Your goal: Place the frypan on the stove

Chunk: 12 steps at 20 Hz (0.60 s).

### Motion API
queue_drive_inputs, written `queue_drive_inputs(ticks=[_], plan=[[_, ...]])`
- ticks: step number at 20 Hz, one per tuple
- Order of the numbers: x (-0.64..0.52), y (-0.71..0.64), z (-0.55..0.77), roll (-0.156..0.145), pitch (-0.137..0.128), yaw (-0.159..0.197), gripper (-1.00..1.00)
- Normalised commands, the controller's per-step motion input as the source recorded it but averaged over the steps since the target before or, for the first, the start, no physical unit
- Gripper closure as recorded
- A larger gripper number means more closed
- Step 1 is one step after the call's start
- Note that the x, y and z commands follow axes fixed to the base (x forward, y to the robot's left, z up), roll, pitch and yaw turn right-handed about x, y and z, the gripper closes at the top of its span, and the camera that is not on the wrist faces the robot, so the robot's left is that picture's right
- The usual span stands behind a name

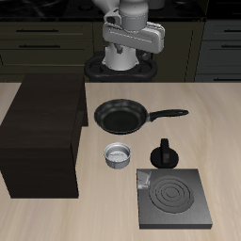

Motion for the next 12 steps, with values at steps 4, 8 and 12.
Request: queue_drive_inputs(ticks=[4,8,12], plan=[[-0.21,0.17,0.27,0.035,-0.041,-0.215,-1.0],[-0.03,-0.02,0.16,0.003,-0.013,-0.219,-1.0],[-0.02,0.09,0.15,0.019,-0.016,-0.226,-1.0]])
